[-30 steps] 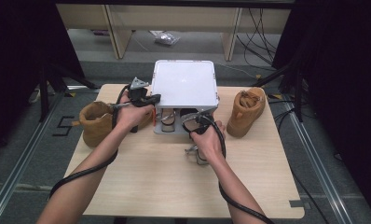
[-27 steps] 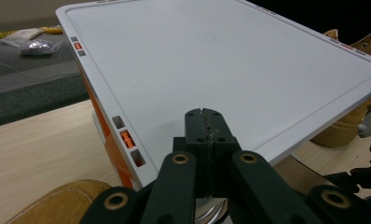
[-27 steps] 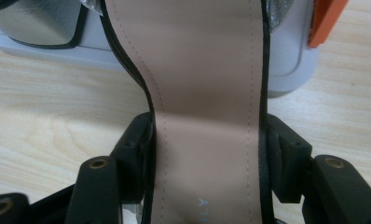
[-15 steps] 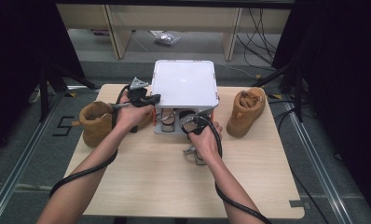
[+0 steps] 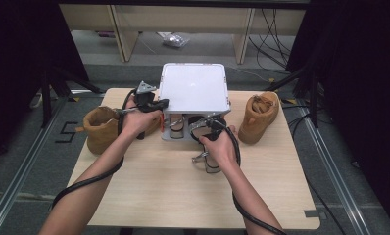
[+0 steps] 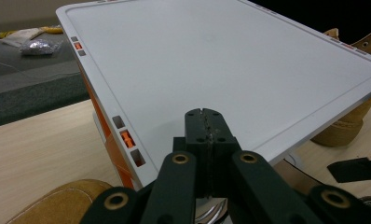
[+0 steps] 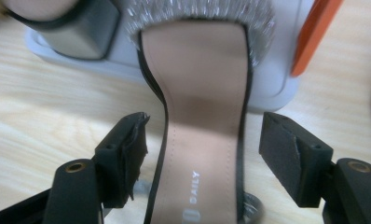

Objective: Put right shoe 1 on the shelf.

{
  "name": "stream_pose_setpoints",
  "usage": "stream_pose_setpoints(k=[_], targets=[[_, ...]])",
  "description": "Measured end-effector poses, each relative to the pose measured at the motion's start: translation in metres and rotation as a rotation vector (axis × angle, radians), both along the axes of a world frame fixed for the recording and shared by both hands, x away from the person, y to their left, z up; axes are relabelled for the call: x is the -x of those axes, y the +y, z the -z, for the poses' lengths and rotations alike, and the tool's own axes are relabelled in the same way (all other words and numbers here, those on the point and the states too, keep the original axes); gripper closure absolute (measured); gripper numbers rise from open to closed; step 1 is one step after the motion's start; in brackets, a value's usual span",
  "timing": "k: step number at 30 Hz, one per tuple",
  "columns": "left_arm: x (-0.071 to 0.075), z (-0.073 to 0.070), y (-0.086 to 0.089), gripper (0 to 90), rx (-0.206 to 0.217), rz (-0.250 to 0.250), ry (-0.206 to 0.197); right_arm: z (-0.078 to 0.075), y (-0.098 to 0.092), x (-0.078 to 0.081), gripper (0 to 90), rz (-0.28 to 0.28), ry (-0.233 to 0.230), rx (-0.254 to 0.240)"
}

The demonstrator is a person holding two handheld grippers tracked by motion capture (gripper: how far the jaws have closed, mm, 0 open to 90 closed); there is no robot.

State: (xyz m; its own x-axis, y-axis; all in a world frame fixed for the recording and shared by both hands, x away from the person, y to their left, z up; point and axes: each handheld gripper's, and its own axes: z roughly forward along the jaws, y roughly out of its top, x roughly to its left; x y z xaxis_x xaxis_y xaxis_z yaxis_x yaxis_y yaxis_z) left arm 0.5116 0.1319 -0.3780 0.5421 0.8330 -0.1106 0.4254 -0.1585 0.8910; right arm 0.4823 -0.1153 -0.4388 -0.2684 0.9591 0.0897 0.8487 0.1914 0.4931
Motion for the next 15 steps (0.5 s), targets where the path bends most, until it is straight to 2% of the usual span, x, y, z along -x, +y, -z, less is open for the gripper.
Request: stream_pose_setpoints(k=[1,2,3,4,5,6,7,9,11,13,14,15], targets=[[0.000,0.000,0.000,89.2,-0.001,-0.001,0.000,-0.006,-0.002,0.004,38.0,0.006,-0.005,-0.004],[0.000,0.000,0.000,89.2,-0.002,0.001,-0.001,-0.010,-0.005,0.007,40.1,0.000,0.001,-0.033],[0.000,0.000,-0.001,89.2,0.000,0.002,-0.005,-0.015,-0.008,0.012,44.7,0.020,0.003,-0.038],[0.000,0.000,-0.001,89.2,0.000,0.002,-0.005,-0.019,-0.012,0.014,44.7,0.008,-0.006,-0.044],[0.000,0.000,0.000,89.2,-0.008,0.001,-0.001,-0.026,-0.017,0.020,53.4,-0.006,-0.010,-0.068],[0.000,0.000,0.000,89.2,-0.008,0.001,-0.001,-0.026,-0.017,0.020,53.4,-0.006,-0.010,-0.068],[0.000,0.000,-0.001,89.2,-0.010,0.003,-0.001,-0.035,-0.023,0.029,63.1,0.000,-0.015,-0.124],[0.000,0.000,-0.001,89.2,-0.008,0.002,-0.001,-0.042,-0.027,0.038,66.7,0.024,-0.003,-0.127],[0.000,0.000,-0.001,89.2,-0.009,0.000,-0.001,-0.045,-0.033,0.046,70.8,0.003,-0.003,-0.122],[0.000,0.000,-0.001,89.2,-0.010,0.000,-0.001,-0.043,-0.038,0.054,72.5,-0.021,0.027,-0.163],[0.000,0.000,-0.001,89.2,-0.010,-0.001,-0.001,-0.040,-0.041,0.056,74.2,-0.043,0.018,-0.141],[0.000,0.000,-0.001,89.2,-0.010,-0.001,-0.001,-0.038,-0.043,0.059,76.7,-0.040,0.024,-0.132]])
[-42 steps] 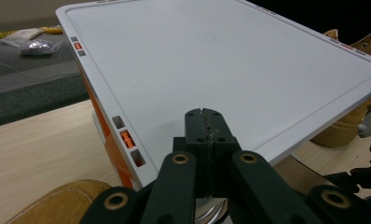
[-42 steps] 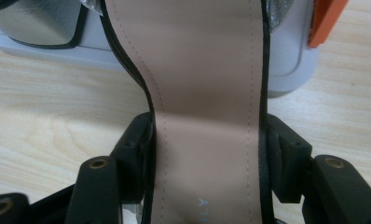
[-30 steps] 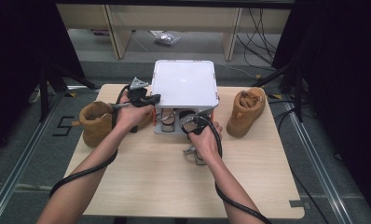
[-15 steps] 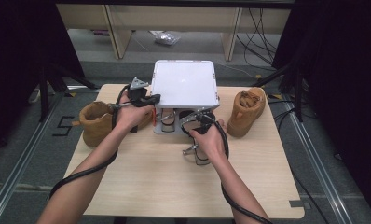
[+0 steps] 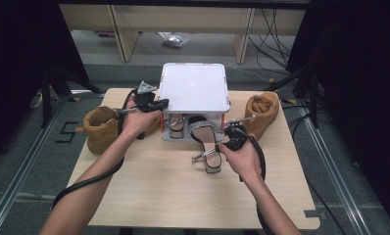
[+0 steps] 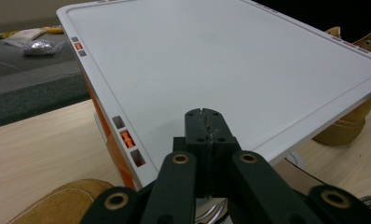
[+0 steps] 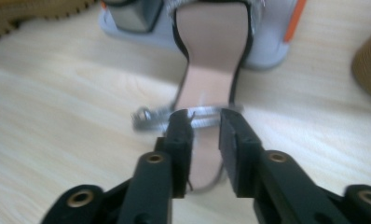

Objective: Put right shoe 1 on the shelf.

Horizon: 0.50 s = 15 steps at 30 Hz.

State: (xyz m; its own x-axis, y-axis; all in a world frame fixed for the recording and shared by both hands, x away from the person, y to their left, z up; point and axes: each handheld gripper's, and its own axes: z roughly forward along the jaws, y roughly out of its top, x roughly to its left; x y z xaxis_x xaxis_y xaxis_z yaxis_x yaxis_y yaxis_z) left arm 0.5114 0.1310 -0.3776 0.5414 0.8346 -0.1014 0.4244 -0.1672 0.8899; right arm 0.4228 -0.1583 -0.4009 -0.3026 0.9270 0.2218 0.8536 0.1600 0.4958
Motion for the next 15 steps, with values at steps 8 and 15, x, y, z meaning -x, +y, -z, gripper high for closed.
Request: stream_pose_setpoints(k=[8,15], targets=[[0.000,0.000,0.000,89.2,0.003,0.001,-0.003,0.020,-0.019,0.021,89.3,-0.077,-0.019,0.019],[0.000,0.000,0.000,89.2,-0.004,0.000,0.001,0.042,-0.015,0.035,90.0,-0.087,0.071,0.026]])
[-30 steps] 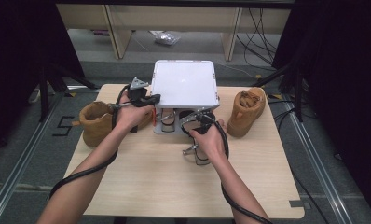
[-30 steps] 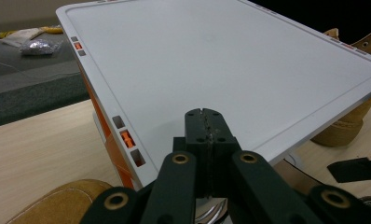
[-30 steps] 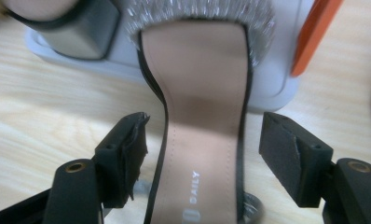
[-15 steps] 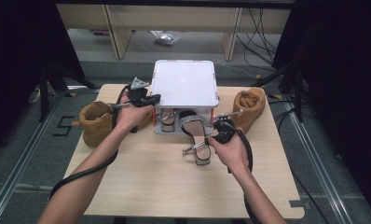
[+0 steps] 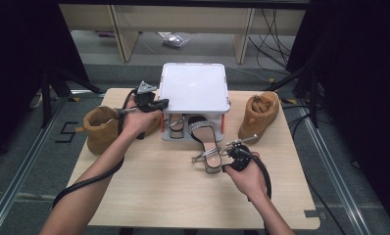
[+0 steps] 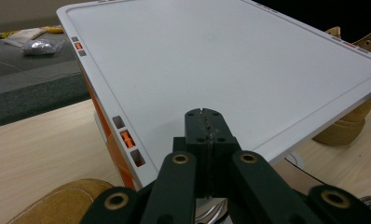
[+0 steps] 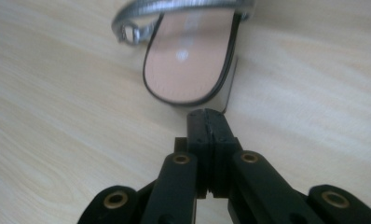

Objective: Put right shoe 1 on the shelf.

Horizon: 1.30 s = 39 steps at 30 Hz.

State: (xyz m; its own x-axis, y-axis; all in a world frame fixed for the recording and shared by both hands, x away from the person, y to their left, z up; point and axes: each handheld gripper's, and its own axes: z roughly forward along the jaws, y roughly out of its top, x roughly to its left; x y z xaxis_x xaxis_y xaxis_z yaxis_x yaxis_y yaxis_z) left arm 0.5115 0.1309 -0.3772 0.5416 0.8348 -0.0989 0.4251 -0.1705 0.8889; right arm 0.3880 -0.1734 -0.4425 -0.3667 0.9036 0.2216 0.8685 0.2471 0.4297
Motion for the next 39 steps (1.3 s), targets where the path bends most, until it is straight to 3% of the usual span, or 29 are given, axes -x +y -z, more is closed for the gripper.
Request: stream_pose_setpoints(k=[5,9,12,13,15,19,26,31,33,39], targets=[[0.000,-0.001,0.000,89.2,-0.006,0.000,0.004,0.016,0.009,0.003,90.0,0.004,0.053,0.000],[-0.001,0.000,0.000,89.2,0.003,0.000,0.001,0.022,0.014,0.001,90.0,0.008,0.052,0.011],[0.000,-0.001,0.000,89.2,-0.016,0.005,0.007,0.026,0.018,0.000,90.0,-0.002,0.049,0.014],[-0.001,0.000,0.000,89.3,0.002,0.002,0.002,0.028,0.019,-0.002,90.0,-0.016,0.030,0.009],[-0.001,0.000,0.000,89.3,0.004,0.000,0.001,0.029,0.021,-0.003,90.0,-0.003,0.034,0.005],[0.000,-0.001,0.000,89.3,-0.016,0.005,0.008,0.034,0.024,-0.004,90.0,0.009,0.036,0.007],[0.000,-0.001,0.000,89.3,-0.017,0.005,0.007,0.036,0.034,-0.005,90.0,-0.020,0.039,0.005],[-0.001,-0.001,-0.001,89.3,-0.010,0.002,0.008,0.034,0.036,-0.006,90.0,-0.044,0.027,0.023],[-0.001,-0.001,-0.001,89.3,-0.010,0.001,0.007,0.033,0.035,-0.005,90.0,-0.031,0.031,0.062],[-0.001,-0.002,-0.001,89.4,-0.009,0.002,0.010,0.030,0.033,-0.005,90.0,-0.037,0.027,0.076]])
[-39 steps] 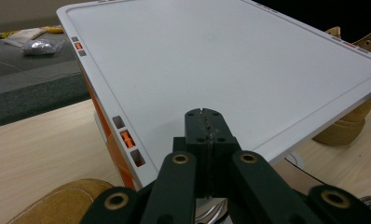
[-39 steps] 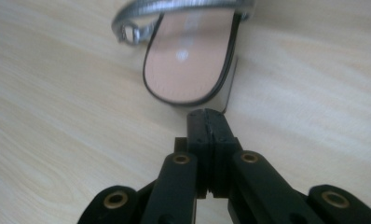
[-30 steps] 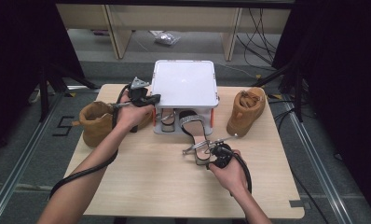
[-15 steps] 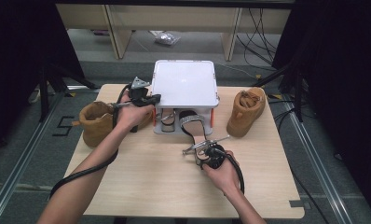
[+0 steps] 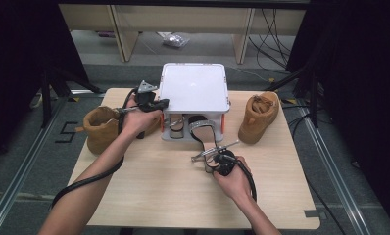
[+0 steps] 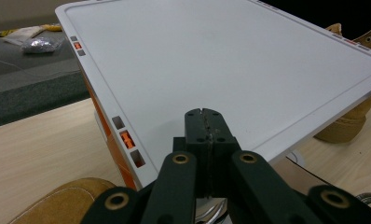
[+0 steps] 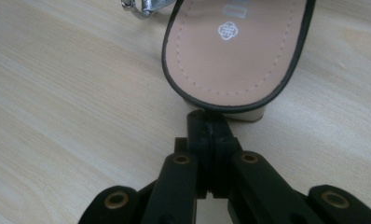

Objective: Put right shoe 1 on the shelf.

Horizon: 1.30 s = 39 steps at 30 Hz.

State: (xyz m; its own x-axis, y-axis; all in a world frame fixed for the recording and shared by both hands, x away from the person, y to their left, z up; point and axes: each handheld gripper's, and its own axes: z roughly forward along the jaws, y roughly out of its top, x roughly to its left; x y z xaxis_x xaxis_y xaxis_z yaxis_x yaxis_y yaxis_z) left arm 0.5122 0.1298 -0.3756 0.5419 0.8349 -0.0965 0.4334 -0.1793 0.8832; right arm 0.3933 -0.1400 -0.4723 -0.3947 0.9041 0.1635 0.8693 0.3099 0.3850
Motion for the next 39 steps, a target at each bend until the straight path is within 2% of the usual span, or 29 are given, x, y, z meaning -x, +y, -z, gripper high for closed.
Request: stream_pose_setpoints(k=[3,4,7,8,10,11,13,17,18,19,20,22,23,25,26,28,30,33,34,36,39], targets=[[0.000,0.000,0.000,89.4,-0.003,0.000,0.000,-0.001,0.002,0.000,90.0,-0.006,0.003,0.000],[-0.001,0.000,-0.001,89.5,0.002,0.002,-0.001,0.001,0.004,-0.002,90.0,-0.027,-0.012,-0.019],[-0.001,0.000,0.000,89.5,-0.002,0.002,0.002,0.003,0.007,-0.005,90.0,-0.049,-0.057,-0.015],[-0.001,0.000,0.000,89.5,-0.002,0.003,0.002,0.002,0.009,-0.006,90.0,-0.032,-0.039,-0.024],[-0.001,-0.001,0.000,89.5,-0.007,0.006,0.002,0.002,0.011,-0.009,90.0,-0.034,-0.049,-0.017],[-0.001,-0.001,0.000,89.5,-0.007,0.006,0.002,0.001,0.013,-0.009,90.0,-0.029,-0.038,-0.016],[-0.001,-0.002,0.000,89.5,-0.019,0.006,0.009,0.001,0.014,-0.012,90.0,-0.070,-0.062,-0.022],[-0.001,-0.002,0.000,89.5,-0.020,0.006,0.009,0.000,0.019,-0.015,90.0,-0.071,-0.051,-0.033],[-0.001,-0.002,0.000,89.5,-0.021,0.008,0.007,0.001,0.018,-0.018,90.0,-0.095,-0.076,-0.027],[-0.001,-0.002,0.000,89.5,-0.022,0.009,0.008,-0.001,0.021,-0.019,90.0,-0.071,-0.064,-0.029],[-0.001,-0.001,0.000,89.5,-0.009,0.004,0.007,-0.002,0.024,-0.021,90.0,-0.069,-0.073,-0.031],[-0.001,-0.002,0.000,89.5,-0.021,0.009,0.008,-0.004,0.026,-0.024,90.0,-0.066,-0.076,-0.042],[-0.001,-0.002,0.000,89.5,-0.021,0.009,0.008,-0.006,0.026,-0.025,90.0,-0.087,-0.088,-0.048],[-0.001,-0.001,0.000,89.5,-0.020,0.008,0.008,-0.008,0.029,-0.029,90.0,-0.090,-0.107,-0.055],[-0.001,-0.002,0.000,89.5,-0.022,0.010,0.007,-0.010,0.030,-0.030,90.0,-0.070,-0.097,-0.043],[-0.001,-0.001,0.000,89.5,-0.006,0.005,0.005,-0.012,0.031,-0.033,90.0,-0.106,-0.133,-0.047],[-0.001,-0.001,0.000,89.5,-0.006,0.005,0.005,-0.016,0.033,-0.038,90.0,-0.098,-0.138,-0.070],[-0.001,-0.002,0.001,89.5,-0.020,0.011,0.008,-0.018,0.035,-0.042,90.0,-0.102,-0.144,-0.068],[-0.001,-0.001,0.000,89.5,-0.009,0.008,0.006,-0.020,0.036,-0.046,90.0,-0.088,-0.147,-0.078],[-0.001,-0.001,0.000,89.5,-0.008,0.008,0.006,-0.021,0.036,-0.051,90.0,-0.107,-0.186,-0.065],[-0.001,-0.002,0.001,89.5,-0.020,0.015,0.008,-0.025,0.039,-0.058,90.0,-0.099,-0.205,-0.062]])
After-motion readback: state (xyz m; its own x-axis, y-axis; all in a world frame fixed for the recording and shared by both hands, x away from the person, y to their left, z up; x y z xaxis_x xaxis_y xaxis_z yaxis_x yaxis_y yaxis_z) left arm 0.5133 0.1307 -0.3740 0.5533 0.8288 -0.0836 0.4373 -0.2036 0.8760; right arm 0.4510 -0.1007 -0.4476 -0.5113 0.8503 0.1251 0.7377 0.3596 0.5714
